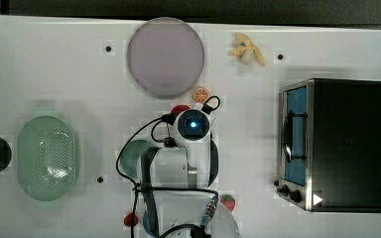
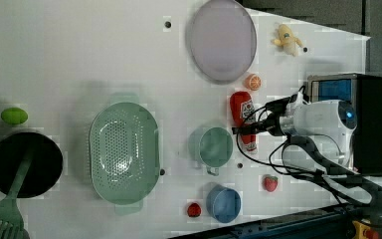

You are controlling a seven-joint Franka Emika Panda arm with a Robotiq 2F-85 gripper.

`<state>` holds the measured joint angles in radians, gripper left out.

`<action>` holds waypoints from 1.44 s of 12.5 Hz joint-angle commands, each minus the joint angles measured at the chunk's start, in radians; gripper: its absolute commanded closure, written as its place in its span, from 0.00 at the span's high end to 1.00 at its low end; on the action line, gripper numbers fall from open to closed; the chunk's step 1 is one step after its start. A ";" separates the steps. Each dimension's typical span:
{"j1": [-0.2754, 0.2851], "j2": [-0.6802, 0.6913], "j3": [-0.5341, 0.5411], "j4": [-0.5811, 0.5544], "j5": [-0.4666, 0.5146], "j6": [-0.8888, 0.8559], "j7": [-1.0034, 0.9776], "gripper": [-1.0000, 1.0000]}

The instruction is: Pick Ketchup from the table and place it in strainer.

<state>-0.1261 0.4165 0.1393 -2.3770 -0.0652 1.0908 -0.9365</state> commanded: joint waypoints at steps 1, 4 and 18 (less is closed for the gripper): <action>0.002 -0.020 -0.007 0.002 0.000 0.052 -0.034 0.84; 0.001 -0.037 -0.007 0.001 0.000 0.060 -0.034 0.59; 0.005 -0.533 0.014 0.197 0.018 -0.650 -0.004 0.59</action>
<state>-0.1355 -0.1373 0.1346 -2.1934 -0.0569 0.4702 -0.9355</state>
